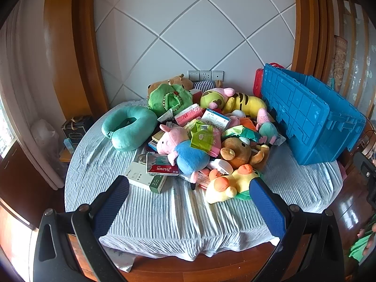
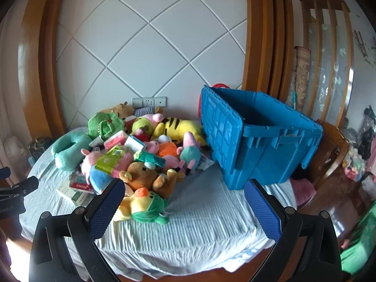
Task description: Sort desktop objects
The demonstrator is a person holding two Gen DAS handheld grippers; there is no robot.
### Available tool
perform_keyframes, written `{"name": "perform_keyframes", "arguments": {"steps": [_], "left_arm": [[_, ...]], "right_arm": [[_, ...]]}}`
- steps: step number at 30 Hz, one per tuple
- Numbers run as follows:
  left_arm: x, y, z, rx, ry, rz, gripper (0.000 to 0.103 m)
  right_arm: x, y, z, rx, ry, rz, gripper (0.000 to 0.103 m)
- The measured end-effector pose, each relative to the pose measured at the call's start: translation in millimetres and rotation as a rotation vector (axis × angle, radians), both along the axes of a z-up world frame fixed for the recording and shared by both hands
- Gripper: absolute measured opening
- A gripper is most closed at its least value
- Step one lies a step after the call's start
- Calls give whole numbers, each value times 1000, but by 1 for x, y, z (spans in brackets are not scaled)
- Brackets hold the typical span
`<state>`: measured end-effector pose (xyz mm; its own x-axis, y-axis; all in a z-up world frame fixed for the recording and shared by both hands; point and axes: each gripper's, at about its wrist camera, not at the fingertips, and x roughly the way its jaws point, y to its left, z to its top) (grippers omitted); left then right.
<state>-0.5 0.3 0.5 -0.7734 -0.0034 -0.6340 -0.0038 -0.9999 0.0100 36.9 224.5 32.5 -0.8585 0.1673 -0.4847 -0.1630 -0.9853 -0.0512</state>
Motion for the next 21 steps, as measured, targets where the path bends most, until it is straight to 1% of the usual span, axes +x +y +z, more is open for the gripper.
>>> {"name": "perform_keyframes", "arguments": {"steps": [11, 13, 21], "left_arm": [[-7, 5, 10, -20, -2, 3, 103], [-2, 4, 8, -19, 10, -5, 103], [-3, 1, 7, -1, 16, -7, 103]], "right_arm": [[0, -1, 1, 1, -16, 6, 103], [0, -1, 2, 2, -18, 7, 103], [-1, -1, 2, 2, -28, 12, 103]]}}
